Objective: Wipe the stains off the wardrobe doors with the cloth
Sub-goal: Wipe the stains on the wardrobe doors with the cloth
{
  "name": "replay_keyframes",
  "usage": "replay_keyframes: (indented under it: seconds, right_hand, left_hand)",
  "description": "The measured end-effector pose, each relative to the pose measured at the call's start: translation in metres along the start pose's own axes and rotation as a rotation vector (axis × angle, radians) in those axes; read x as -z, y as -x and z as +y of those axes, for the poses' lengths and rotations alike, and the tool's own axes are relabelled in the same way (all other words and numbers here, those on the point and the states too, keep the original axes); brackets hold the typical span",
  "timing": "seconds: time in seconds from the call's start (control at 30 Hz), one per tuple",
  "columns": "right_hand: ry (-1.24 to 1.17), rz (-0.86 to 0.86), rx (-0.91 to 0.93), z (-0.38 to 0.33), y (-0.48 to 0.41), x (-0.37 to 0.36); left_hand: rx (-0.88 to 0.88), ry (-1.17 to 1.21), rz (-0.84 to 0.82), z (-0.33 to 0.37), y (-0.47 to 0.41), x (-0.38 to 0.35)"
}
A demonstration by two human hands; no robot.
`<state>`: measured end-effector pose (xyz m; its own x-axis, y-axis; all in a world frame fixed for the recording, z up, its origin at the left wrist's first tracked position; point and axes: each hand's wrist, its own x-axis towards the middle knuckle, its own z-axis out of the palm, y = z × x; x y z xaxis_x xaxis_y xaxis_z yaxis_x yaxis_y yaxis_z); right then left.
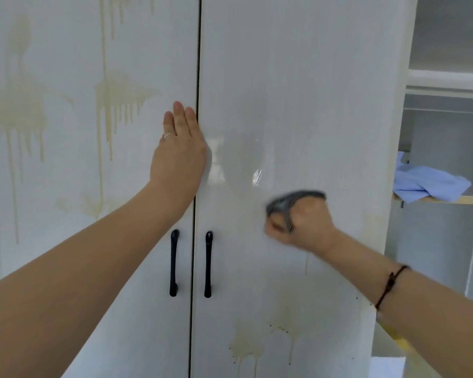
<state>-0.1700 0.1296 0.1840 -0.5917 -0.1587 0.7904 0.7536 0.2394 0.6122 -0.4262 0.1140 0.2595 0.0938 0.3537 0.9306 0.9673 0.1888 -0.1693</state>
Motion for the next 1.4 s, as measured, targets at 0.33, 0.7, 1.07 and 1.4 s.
replay_keyframes:
  seconds: [0.33, 0.7, 1.07, 1.4]
  right_hand:
    - [0.175, 0.133, -0.486, -0.014, -0.034, -0.016]
    - [0.118, -0.024, -0.152, 0.018, -0.014, -0.001]
    - [-0.114, -0.205, 0.094, -0.132, 0.068, -0.028]
    - [0.257, 0.04, -0.584, 0.031, -0.049, 0.004]
  left_hand:
    - [-0.063, -0.118, 0.05, 0.001, 0.007, -0.006]
    - [-0.1, 0.081, -0.189, -0.017, 0.079, -0.003]
    - [0.067, 0.395, -0.139, -0.001, 0.14, -0.038]
    - [0.136, 0.183, -0.304, 0.005, 0.146, -0.028]
